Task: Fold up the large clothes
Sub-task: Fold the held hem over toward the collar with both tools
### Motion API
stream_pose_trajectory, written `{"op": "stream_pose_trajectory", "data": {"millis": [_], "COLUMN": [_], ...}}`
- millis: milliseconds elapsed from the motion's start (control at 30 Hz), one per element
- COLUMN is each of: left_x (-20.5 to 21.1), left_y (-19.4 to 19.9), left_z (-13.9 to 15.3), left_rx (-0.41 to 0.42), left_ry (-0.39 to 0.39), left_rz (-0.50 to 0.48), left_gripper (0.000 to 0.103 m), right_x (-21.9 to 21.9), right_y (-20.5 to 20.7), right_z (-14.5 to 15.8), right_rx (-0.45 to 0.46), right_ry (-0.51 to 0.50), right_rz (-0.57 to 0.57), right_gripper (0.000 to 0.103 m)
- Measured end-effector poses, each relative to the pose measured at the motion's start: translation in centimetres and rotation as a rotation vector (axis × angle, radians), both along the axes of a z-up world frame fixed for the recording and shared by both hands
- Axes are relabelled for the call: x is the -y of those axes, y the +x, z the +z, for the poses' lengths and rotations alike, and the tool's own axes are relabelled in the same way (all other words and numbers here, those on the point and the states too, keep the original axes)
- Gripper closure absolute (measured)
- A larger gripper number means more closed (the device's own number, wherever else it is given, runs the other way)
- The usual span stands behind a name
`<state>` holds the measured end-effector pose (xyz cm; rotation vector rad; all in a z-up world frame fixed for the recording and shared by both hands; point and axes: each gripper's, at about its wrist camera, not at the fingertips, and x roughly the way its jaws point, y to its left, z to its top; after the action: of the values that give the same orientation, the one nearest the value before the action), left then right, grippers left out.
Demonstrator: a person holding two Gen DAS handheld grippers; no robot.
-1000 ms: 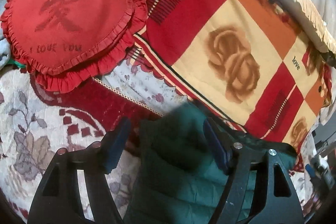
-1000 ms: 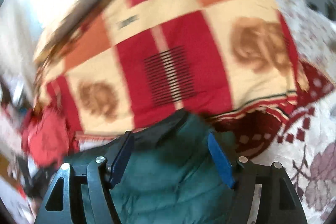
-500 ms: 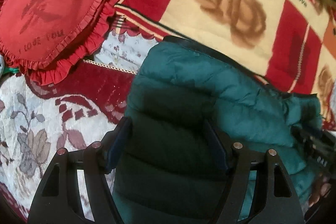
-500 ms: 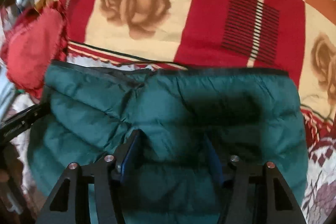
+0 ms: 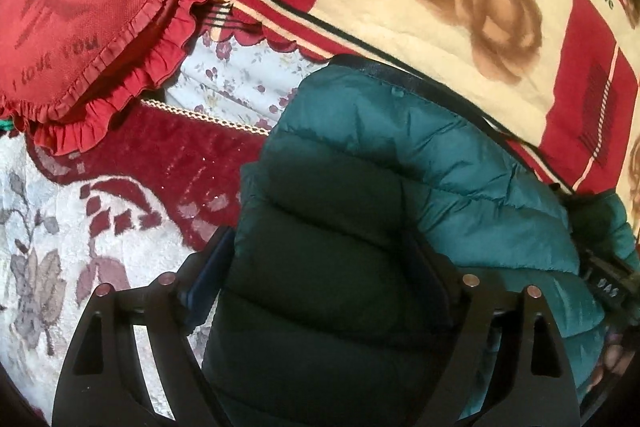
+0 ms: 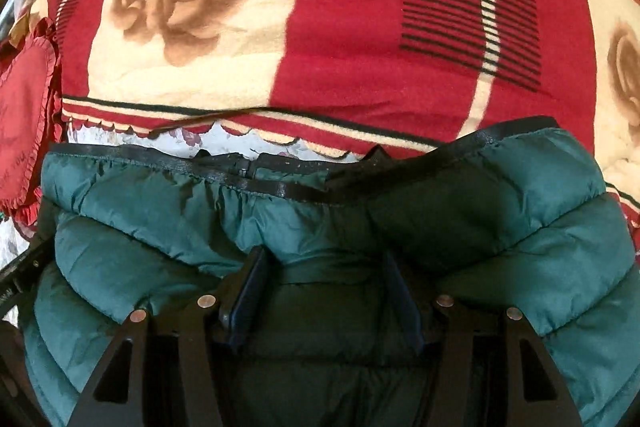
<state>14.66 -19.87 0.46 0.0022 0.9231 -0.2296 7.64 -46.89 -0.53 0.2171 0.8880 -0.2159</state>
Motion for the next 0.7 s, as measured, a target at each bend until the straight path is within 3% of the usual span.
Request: {"op": "stream_pose_trajectory", "data": {"millis": [167,300,467,700], "left_x": [-0.5,-0.6,1.2,2.2], "left_y": [-0.9,-2.4,-3.4,-2.6], "left_z": [1.2,2.8,3.3,1.2], "left_rx": [0.006,0.05,0.075,0.069], "left_ry": [0.001,-0.012,0.034,0.087], "left_rz": [-0.007,-0.017,-0.061,-0.061], "left_gripper": [0.018,0.018,0.018,0.018], "right_x": [0.7,1.4,3.7,6.0], "right_y": [-5.0,-9.3,-11.0,-9.5], "right_z": [3.5,5.1,4.7,2.2], "right_rx": [0.118,0.158,0.151,0.092], "right_ry": [0.089,0.033,-0.03,-0.07], "right_rz": [0.02,0.018,-0.048,-0.089], "right_gripper": [0.043,0.038,0.038,0.037]}}
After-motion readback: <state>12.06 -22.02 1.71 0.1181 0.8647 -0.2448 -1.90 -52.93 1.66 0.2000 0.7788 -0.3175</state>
